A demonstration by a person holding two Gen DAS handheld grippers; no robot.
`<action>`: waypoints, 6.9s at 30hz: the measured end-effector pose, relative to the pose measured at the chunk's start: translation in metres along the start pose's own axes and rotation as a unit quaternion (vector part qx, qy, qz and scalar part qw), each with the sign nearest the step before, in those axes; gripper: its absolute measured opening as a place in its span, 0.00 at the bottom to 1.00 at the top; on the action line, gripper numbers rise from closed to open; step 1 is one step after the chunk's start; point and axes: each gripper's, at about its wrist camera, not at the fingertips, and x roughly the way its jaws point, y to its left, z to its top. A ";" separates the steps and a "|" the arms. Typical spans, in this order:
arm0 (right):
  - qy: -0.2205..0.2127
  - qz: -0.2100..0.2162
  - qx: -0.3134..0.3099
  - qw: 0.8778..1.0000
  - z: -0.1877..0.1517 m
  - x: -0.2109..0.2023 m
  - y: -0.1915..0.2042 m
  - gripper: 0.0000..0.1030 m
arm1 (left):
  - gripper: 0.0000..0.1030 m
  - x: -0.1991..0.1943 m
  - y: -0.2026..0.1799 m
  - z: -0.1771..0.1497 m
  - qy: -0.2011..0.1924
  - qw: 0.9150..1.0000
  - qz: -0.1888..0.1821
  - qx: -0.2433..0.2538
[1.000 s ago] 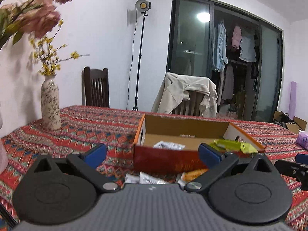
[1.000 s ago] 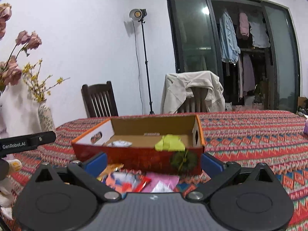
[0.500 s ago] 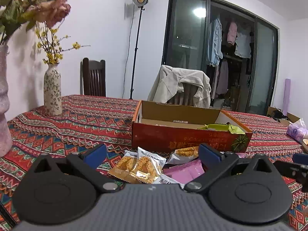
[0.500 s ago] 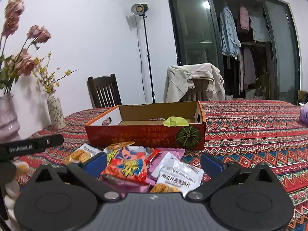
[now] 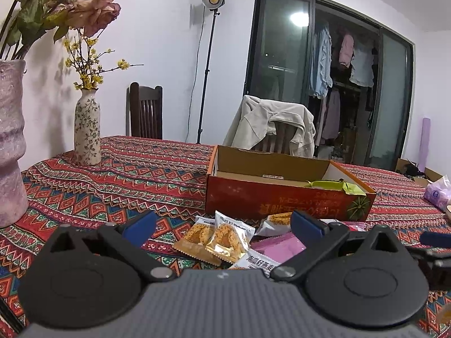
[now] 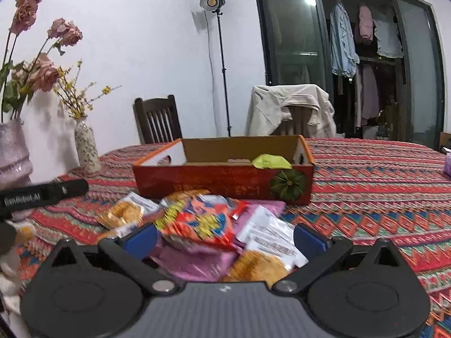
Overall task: Organize snacks
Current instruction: 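Lower the right gripper onto the colourful chip bag and close on it, then close the left gripper on a white biscuit packet while the right gripper holds the chip bag, then carry the chip bag and biscuit packet over the orange box with both grippers, then open both grippers to drop the chip bag and biscuit packet into the box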
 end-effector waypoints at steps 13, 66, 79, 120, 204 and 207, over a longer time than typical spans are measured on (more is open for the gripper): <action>0.059 -0.011 -0.011 0.998 0.034 0.087 0.029 1.00 | 1.00 0.025 0.018 -0.003 0.021 1.000 0.019 -0.012; -0.014 -0.033 0.020 0.999 0.001 0.035 -0.016 0.73 | 1.00 0.067 -0.015 -0.036 0.170 0.984 -0.025 0.040; -0.015 -0.034 0.021 0.999 0.003 0.033 -0.017 0.73 | 0.33 0.054 0.002 -0.020 0.145 0.988 -0.046 -0.001; -0.009 -0.016 0.036 0.999 -0.002 0.026 -0.021 0.73 | 0.56 0.063 -0.008 -0.036 0.170 0.983 -0.066 0.004; -0.037 -0.070 0.041 0.996 0.122 0.198 -0.060 1.00 | 1.00 0.196 -0.055 0.101 -0.005 0.999 -0.025 -0.023; -0.037 -0.071 0.040 0.996 0.125 0.186 -0.058 1.00 | 1.00 0.176 -0.056 0.108 -0.017 0.999 -0.029 -0.027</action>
